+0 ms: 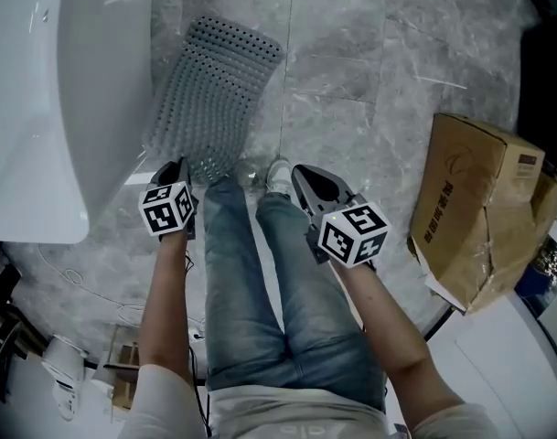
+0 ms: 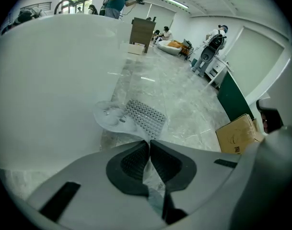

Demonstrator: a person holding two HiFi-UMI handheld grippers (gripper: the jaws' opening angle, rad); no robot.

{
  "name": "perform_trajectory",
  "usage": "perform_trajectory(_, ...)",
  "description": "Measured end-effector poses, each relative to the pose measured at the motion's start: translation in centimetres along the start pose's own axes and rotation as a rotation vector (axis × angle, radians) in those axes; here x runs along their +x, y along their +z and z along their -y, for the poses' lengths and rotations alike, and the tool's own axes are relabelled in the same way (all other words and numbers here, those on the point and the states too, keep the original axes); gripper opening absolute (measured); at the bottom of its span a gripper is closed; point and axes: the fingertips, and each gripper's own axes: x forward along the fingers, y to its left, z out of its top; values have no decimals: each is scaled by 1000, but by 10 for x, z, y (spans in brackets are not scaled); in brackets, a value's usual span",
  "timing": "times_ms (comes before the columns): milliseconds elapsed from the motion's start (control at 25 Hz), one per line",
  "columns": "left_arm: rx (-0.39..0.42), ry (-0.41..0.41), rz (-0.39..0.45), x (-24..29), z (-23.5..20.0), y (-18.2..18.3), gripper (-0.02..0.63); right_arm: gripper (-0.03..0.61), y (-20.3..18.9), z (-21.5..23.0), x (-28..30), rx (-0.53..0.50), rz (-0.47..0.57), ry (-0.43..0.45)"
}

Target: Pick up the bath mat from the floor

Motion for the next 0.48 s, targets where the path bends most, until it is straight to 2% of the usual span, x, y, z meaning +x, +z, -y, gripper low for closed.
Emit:
perform_trajectory(280,3,-10,41,-50,38,28,31,26,21,-2,-24,-21,10,4)
perform_trajectory(480,1,-14,52,-88,48,47,31,26,43,-20,-38,-35,25,10)
